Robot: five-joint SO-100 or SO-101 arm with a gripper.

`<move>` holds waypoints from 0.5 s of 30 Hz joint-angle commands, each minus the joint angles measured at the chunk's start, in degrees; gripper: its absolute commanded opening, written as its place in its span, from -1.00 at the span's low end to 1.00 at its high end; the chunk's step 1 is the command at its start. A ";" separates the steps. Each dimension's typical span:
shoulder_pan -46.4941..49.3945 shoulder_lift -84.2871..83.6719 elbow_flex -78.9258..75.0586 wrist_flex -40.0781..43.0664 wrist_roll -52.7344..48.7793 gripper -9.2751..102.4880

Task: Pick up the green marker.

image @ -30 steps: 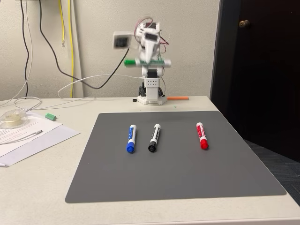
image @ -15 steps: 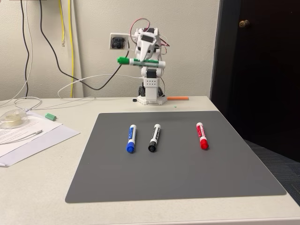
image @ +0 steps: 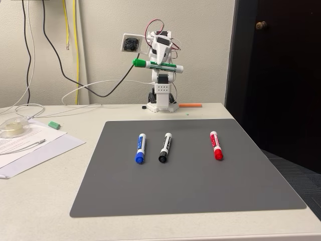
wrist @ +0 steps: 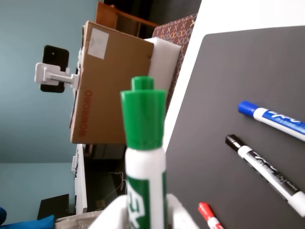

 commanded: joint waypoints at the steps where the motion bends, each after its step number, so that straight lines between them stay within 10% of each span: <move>1: 0.00 1.76 0.09 -0.35 0.00 -0.76; 15: -0.18 3.78 2.46 -1.41 1.14 -0.76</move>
